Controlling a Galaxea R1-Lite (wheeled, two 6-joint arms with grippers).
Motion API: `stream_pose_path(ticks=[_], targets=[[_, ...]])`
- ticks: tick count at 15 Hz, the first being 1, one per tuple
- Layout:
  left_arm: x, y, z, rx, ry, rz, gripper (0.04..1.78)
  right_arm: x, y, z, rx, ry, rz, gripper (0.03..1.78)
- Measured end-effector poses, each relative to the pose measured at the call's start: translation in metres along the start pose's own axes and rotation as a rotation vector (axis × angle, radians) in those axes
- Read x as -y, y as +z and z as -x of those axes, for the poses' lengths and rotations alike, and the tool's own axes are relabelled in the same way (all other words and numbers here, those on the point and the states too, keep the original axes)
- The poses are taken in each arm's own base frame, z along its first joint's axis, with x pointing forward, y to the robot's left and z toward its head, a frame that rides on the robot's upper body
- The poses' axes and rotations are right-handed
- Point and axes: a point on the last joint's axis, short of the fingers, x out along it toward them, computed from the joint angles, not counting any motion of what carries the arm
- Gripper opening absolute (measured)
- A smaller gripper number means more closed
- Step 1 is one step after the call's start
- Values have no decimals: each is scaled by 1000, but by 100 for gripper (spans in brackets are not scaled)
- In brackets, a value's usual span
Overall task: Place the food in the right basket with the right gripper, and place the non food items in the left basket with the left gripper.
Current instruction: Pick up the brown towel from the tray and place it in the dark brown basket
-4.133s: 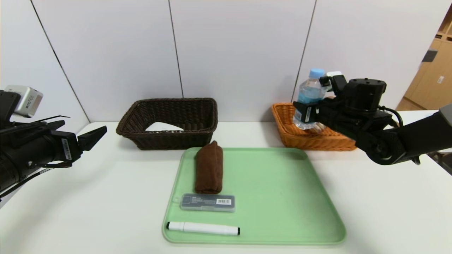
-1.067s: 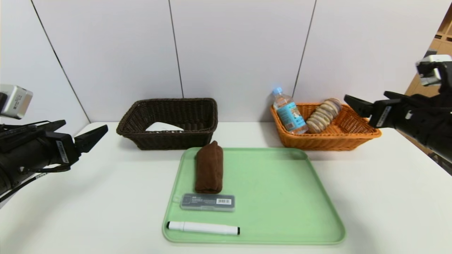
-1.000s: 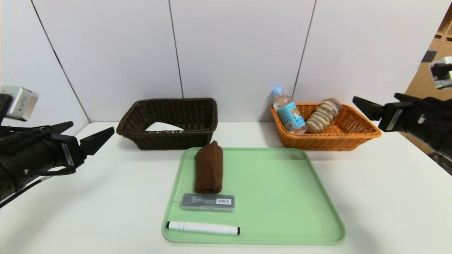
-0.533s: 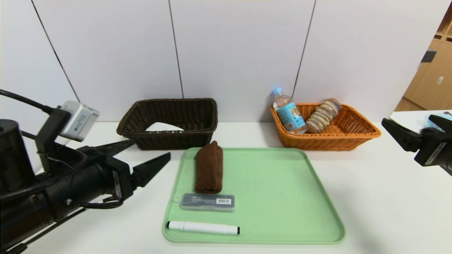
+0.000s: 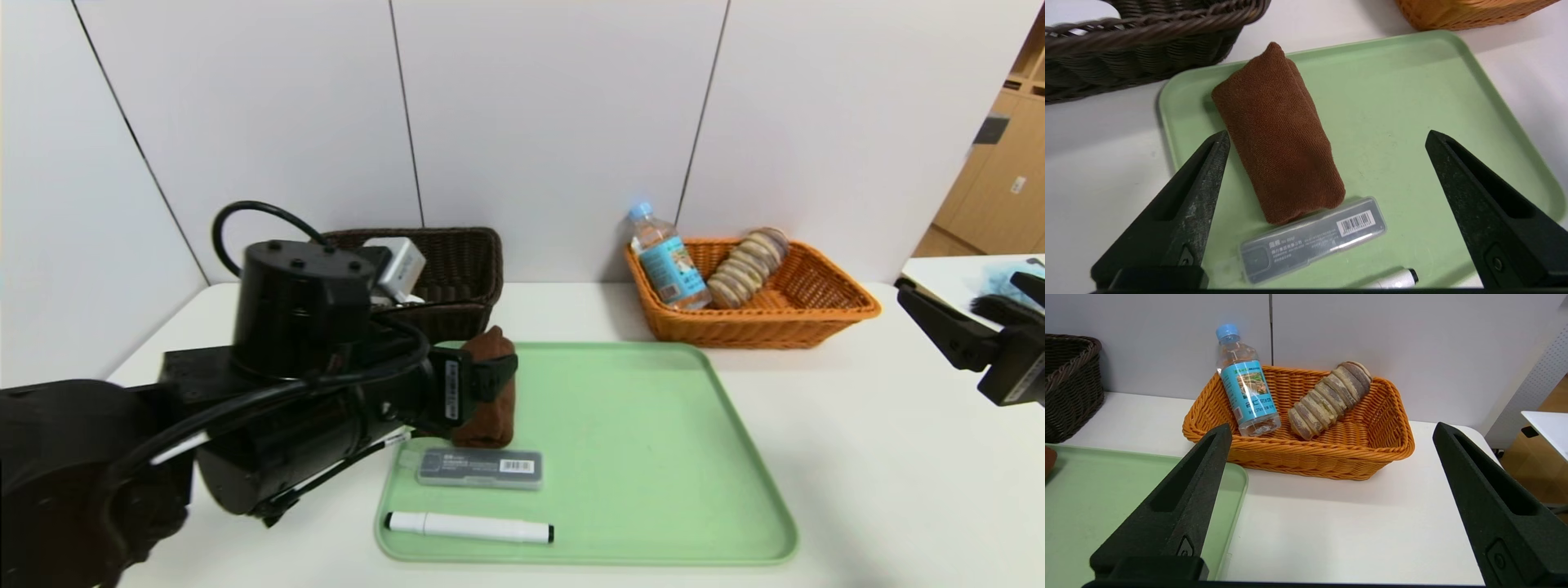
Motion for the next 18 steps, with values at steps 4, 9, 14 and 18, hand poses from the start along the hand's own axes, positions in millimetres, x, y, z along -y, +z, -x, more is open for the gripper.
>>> stream_pose_path(ticks=[4,9,14,18], targets=[[6,-13,-48,-77,48,-11,169,-1,1,0,5,17,2,169],[-4,-32,-79,-143,125,-37,169,-2,1,0,6,26,8,169],[-5,-37,-84,-156,137,-45,169,-3,0,0,6,35,11,169],[-5,-37,-84,-139,169,-59,118,-3,0,1,6,35,10,169]])
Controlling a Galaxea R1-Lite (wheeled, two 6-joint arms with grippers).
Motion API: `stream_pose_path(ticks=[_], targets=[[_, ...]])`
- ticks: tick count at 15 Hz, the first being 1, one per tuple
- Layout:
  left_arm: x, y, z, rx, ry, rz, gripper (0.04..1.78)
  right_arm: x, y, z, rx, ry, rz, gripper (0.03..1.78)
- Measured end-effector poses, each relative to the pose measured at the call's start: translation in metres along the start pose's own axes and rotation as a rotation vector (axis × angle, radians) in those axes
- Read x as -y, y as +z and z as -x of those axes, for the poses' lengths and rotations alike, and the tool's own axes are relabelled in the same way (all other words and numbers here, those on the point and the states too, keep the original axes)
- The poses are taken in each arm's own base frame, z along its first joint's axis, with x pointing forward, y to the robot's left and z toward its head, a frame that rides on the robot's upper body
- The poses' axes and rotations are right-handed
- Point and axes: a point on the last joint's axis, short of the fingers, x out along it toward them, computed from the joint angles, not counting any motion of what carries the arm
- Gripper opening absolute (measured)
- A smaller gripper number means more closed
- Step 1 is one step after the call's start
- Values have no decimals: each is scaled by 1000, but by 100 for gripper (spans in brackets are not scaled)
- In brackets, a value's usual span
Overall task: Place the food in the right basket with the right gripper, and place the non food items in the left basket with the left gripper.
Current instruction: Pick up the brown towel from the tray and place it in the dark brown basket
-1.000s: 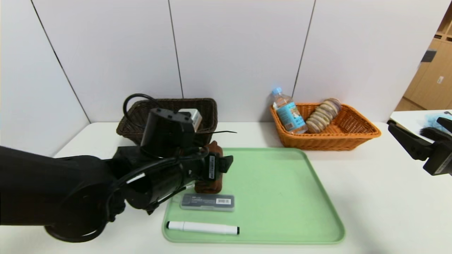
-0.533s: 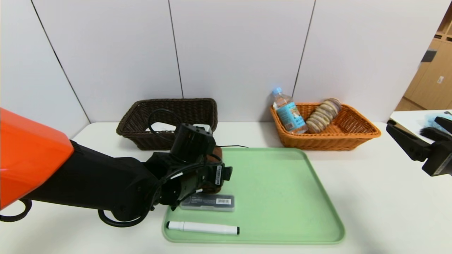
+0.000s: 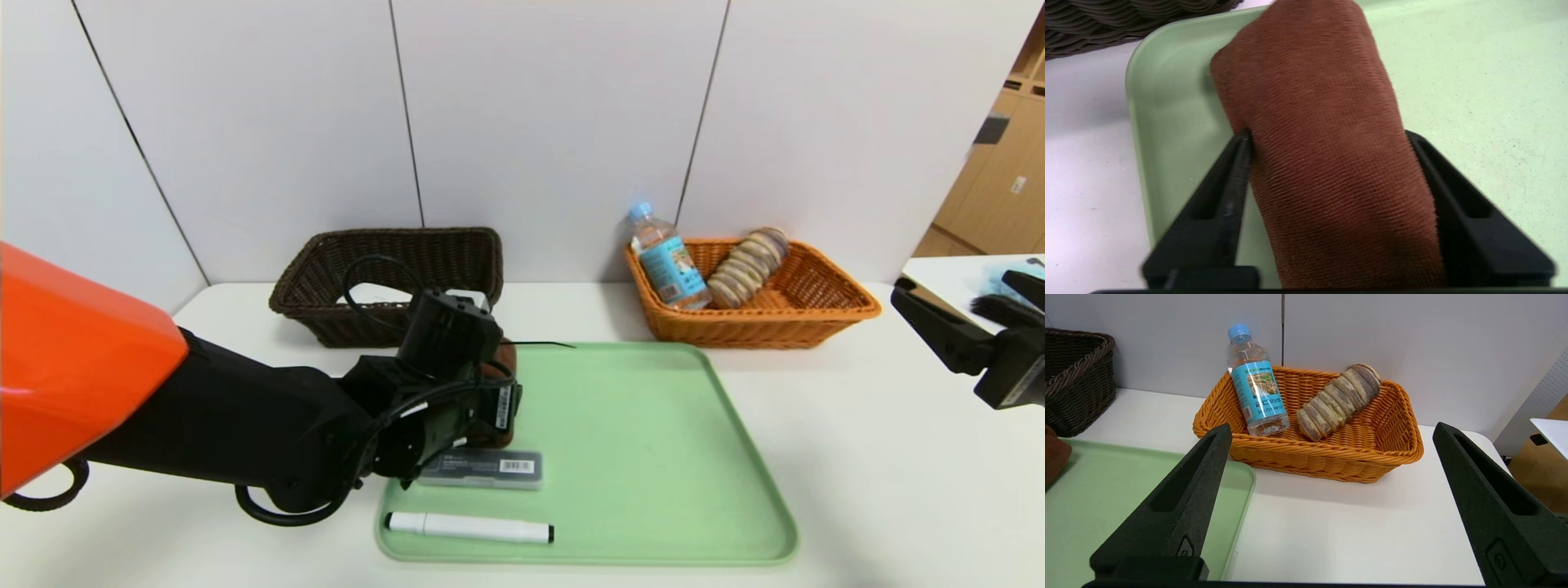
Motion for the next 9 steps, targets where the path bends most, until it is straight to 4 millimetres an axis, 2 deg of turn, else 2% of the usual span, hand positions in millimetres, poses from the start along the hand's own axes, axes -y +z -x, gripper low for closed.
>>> stream_pose_path(ticks=[4,6,9], targets=[[3,2,6,10,-6,2,76,0,-1,0,-3,0,1,169],[5,4,13,19,-23,-1,24,0,-1,0,-5,0,1,169],[7,8,22,40,-35,-8,25,0,-1,0,-5,0,1,169]])
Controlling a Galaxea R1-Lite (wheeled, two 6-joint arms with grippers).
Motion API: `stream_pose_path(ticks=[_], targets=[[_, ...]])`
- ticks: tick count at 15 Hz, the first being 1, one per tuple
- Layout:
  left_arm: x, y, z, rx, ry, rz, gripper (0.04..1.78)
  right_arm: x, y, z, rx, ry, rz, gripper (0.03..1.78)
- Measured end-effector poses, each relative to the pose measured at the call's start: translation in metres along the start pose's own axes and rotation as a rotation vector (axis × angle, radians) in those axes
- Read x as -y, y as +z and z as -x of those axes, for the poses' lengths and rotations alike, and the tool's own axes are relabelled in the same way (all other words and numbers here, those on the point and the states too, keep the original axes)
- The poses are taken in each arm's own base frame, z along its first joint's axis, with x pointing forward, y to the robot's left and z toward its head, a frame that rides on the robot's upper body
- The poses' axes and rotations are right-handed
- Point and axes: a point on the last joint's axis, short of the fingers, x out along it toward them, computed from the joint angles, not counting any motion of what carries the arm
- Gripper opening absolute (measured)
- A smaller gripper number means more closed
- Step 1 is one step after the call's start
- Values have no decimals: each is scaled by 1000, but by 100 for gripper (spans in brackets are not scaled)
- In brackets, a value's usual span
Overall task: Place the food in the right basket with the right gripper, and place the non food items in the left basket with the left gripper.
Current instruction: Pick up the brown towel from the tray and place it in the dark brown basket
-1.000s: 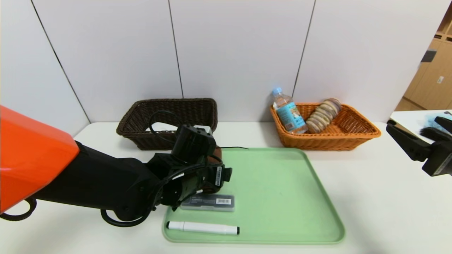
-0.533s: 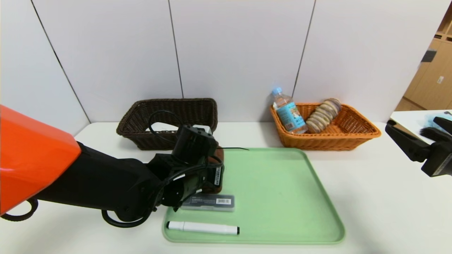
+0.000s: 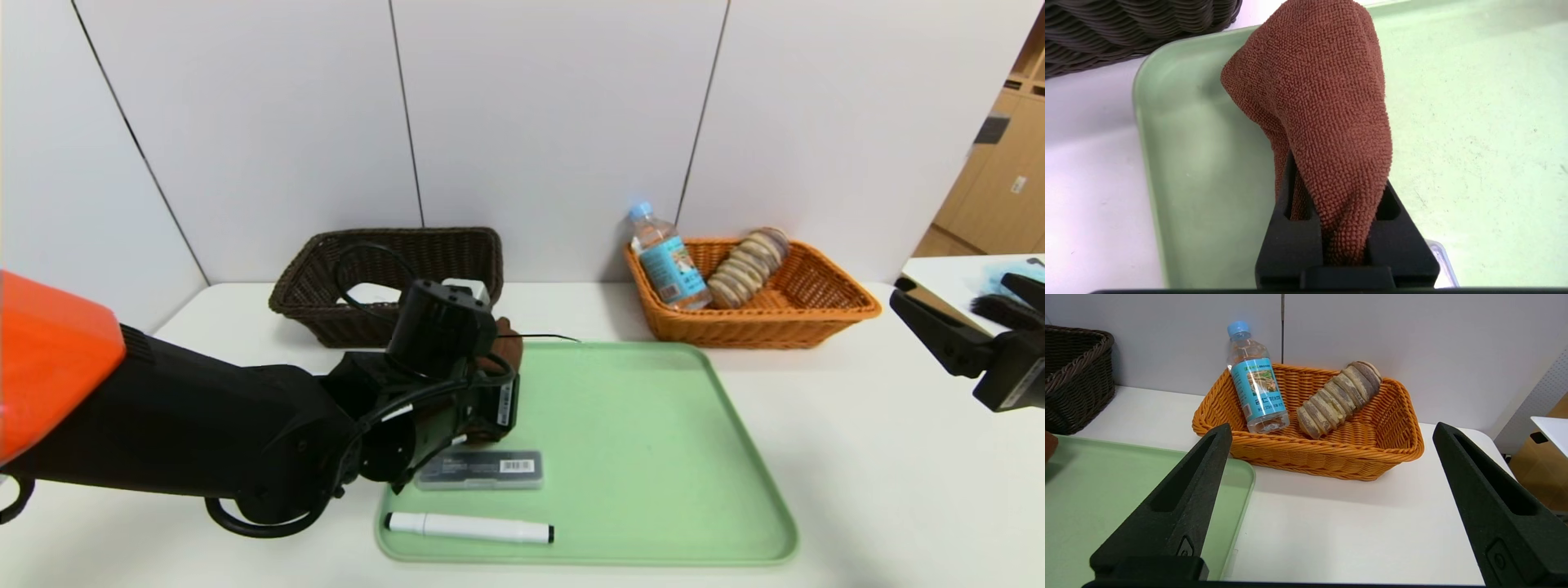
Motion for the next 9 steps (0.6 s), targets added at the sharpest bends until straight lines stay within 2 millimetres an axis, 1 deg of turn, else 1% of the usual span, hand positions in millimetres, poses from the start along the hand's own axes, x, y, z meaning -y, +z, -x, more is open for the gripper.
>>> stream_pose_path(ticks=[2,6,8,9], targets=[[3,6,11,29,-19,-56,25,0,0,0,1,-1,0,169],[4,28,46,130,-65,-133,25,0,1,-1,1,-1,-1,169],[0,41,60,203,-64,-170,25,0,1,-1,1,-1,-2,169],[-5,51,64,260,-51,-176,25,0,1,-1,0,0,-1,169]])
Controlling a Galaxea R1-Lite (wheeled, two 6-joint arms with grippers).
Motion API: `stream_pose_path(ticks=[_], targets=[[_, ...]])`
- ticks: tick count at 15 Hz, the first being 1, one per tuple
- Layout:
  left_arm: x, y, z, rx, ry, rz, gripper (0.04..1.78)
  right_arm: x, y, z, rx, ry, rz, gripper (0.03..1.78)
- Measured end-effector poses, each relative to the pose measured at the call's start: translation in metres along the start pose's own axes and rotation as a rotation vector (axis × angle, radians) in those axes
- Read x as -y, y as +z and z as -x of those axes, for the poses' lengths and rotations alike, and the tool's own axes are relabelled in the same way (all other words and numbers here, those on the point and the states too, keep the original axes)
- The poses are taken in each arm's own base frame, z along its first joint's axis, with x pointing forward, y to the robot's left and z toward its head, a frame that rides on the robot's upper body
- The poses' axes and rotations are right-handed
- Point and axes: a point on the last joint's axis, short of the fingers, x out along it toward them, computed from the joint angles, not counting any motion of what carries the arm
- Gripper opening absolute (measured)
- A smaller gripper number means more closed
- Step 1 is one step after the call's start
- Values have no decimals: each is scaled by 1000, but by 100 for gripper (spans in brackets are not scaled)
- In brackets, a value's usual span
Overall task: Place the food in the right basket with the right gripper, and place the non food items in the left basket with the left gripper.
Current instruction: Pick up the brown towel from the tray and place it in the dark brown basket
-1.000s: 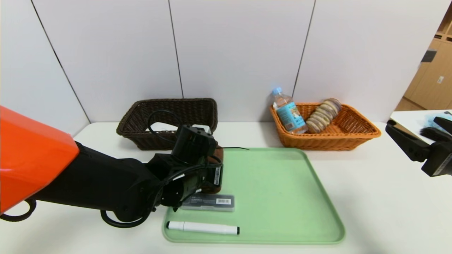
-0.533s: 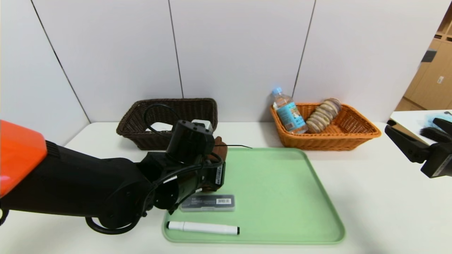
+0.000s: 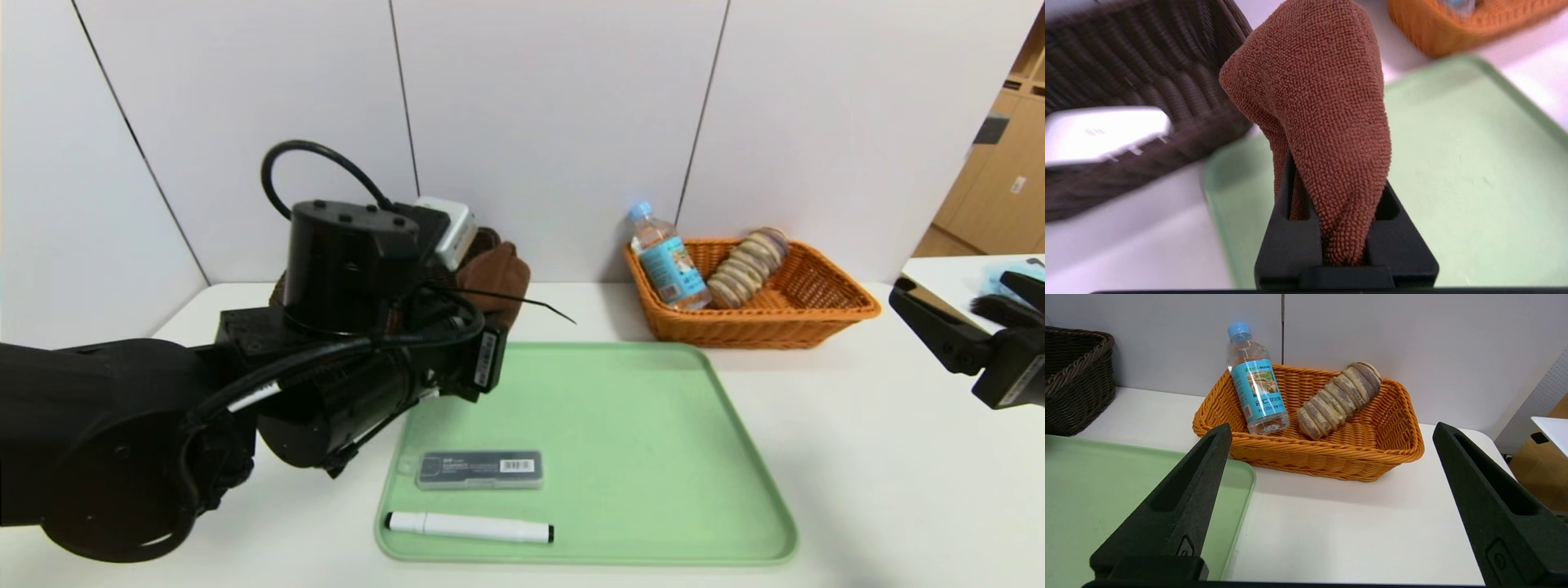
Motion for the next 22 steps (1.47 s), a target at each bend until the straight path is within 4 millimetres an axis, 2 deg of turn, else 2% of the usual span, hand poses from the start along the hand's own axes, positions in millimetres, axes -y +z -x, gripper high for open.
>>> stream_pose_path(ticks=[2,6,10,14,17,22], targets=[[-16,13,-2,98,45,-6,25,0,0,0,-1,0,0,169],[-50,41,-22,202,158,4,25,0,-4,1,-11,1,-2,169],[-79,53,-51,123,217,0,25,0,-6,4,-17,2,-4,169],[-96,45,-84,9,247,-6,25,0,-7,5,-20,1,-6,169],[-101,30,-105,-33,263,-8,25,-1,-11,6,-32,-1,-5,169],[-109,12,-127,-79,285,-7,25,-1,-11,7,-33,16,-5,169]])
